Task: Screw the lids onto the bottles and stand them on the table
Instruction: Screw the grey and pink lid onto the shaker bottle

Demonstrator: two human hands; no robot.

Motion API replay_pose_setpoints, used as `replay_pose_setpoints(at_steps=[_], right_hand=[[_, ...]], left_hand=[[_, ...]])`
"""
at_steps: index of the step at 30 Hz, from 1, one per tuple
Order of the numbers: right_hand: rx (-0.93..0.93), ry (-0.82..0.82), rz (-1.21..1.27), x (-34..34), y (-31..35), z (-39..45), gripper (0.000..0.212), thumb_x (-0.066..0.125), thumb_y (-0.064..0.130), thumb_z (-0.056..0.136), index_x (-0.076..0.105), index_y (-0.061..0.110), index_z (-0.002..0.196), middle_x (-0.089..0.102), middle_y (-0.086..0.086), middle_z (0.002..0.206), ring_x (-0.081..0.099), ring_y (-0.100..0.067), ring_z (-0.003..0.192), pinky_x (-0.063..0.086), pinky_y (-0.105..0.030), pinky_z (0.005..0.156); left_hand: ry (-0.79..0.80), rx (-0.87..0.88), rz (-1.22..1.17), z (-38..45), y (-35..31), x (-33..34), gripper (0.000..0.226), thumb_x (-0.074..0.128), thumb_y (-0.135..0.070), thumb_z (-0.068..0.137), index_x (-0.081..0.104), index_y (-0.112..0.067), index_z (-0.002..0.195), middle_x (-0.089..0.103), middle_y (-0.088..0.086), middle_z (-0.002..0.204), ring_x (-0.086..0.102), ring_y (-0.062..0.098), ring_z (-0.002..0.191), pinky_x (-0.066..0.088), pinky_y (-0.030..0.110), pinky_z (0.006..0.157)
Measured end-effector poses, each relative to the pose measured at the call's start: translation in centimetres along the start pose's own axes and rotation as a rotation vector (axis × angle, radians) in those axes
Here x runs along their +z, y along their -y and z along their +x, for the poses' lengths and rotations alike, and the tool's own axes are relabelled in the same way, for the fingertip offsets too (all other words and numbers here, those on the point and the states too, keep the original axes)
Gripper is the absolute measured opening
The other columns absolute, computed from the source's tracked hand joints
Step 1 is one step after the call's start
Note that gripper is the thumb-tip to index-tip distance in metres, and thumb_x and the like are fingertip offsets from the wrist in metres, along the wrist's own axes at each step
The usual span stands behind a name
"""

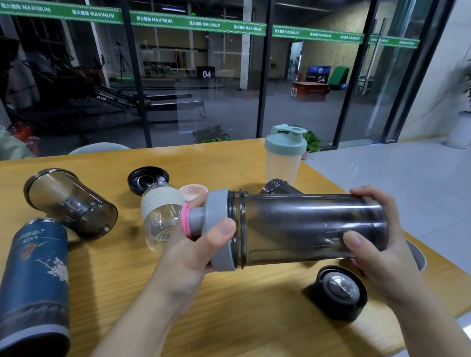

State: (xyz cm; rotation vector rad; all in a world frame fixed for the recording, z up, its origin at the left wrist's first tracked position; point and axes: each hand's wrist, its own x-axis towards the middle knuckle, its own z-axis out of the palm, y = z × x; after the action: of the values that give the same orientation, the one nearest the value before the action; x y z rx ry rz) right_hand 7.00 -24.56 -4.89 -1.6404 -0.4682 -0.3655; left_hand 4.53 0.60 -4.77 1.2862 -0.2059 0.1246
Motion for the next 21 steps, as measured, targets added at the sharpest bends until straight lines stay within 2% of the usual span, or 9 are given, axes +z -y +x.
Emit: replay_pose_setpoints(at_steps=[2,4,7,9,12,14,16,19,21], right_hand=[[0.047,0.054,0.028,-0.18,-0.18,0.06,0.062,0.068,0.044,0.056,0.051,0.049,0.116,0.057,0.007,0.125,0.058,-0.025,0.11,0.049,-0.045,0.087],[0.136,0.117,0.081,-0.36,-0.23,0.41,0.071,0.073,0.047,0.053,0.052,0.045,0.121,0.062,0.011,0.125,0.06,-0.023,0.115,0.052,-0.047,0.089],[0.277,0.101,0.159,-0.3,0.15,0.73,0.078,0.084,0.07,0.03,0.064,0.043,0.101,0.072,0.01,0.089,0.069,-0.018,0.084,0.058,-0.032,0.068],[0.269,0.036,0.1,-0.12,0.13,0.76,0.078,0.079,0.078,0.027,0.065,0.042,0.094,0.068,0.008,0.081,0.064,-0.022,0.078,0.054,-0.044,0.074],[0.221,-0.034,0.094,0.29,-0.14,0.49,0.075,0.079,0.077,0.033,0.063,0.041,0.097,0.062,0.001,0.097,0.061,-0.027,0.083,0.048,-0.058,0.086],[0.187,-0.054,0.074,0.35,-0.19,0.34,0.075,0.079,0.077,0.036,0.062,0.041,0.099,0.059,-0.002,0.104,0.059,-0.029,0.09,0.047,-0.059,0.088],[0.159,-0.064,0.043,0.4,-0.09,0.27,0.074,0.078,0.078,0.038,0.061,0.042,0.101,0.058,0.0,0.107,0.057,-0.034,0.097,0.046,-0.06,0.091],[0.1,-0.064,0.017,0.46,0.19,0.22,0.07,0.077,0.077,0.043,0.059,0.043,0.102,0.058,0.002,0.107,0.056,-0.042,0.103,0.043,-0.067,0.092],[0.044,-0.066,-0.003,0.5,0.38,0.16,0.067,0.076,0.076,0.047,0.058,0.044,0.103,0.057,-0.002,0.109,0.055,-0.043,0.104,0.041,-0.069,0.091]], left_hand=[[0.011,0.03,0.031,0.08,0.21,-0.1,0.06,0.077,-0.04,0.055,0.061,-0.034,0.112,0.067,0.008,0.098,0.062,0.03,0.094,0.045,0.052,0.078],[0.005,0.065,0.069,0.14,0.43,-0.22,0.085,0.085,-0.043,0.048,0.053,-0.026,0.125,0.069,0.004,0.099,0.064,0.027,0.096,0.049,0.048,0.08],[0.006,0.115,0.124,0.11,0.55,-0.35,0.09,0.079,-0.034,0.049,0.047,-0.019,0.131,0.069,-0.007,0.099,0.065,0.018,0.095,0.053,0.033,0.077],[0.01,0.121,0.143,0.07,0.5,-0.28,0.086,0.076,-0.034,0.05,0.048,-0.022,0.13,0.068,-0.013,0.099,0.065,0.015,0.094,0.055,0.032,0.077],[0.01,0.111,0.165,0.02,0.47,-0.21,0.093,0.084,-0.04,0.044,0.049,-0.025,0.13,0.068,-0.012,0.101,0.065,0.016,0.096,0.055,0.033,0.078],[0.01,0.096,0.162,0.07,0.45,-0.21,0.099,0.087,-0.051,0.042,0.049,-0.025,0.13,0.068,-0.009,0.104,0.065,0.021,0.1,0.054,0.037,0.081],[0.003,0.088,0.163,0.11,0.51,-0.28,0.096,0.085,-0.047,0.046,0.049,-0.024,0.131,0.068,-0.006,0.104,0.064,0.026,0.102,0.053,0.045,0.087],[0.01,0.053,0.136,0.09,0.48,-0.13,0.106,0.087,-0.057,0.041,0.046,-0.021,0.133,0.07,-0.001,0.103,0.065,0.024,0.1,0.052,0.043,0.088],[0.004,0.026,0.093,0.05,0.48,-0.01,0.109,0.087,-0.059,0.04,0.047,-0.02,0.133,0.069,0.012,0.107,0.064,0.033,0.103,0.05,0.049,0.087]])
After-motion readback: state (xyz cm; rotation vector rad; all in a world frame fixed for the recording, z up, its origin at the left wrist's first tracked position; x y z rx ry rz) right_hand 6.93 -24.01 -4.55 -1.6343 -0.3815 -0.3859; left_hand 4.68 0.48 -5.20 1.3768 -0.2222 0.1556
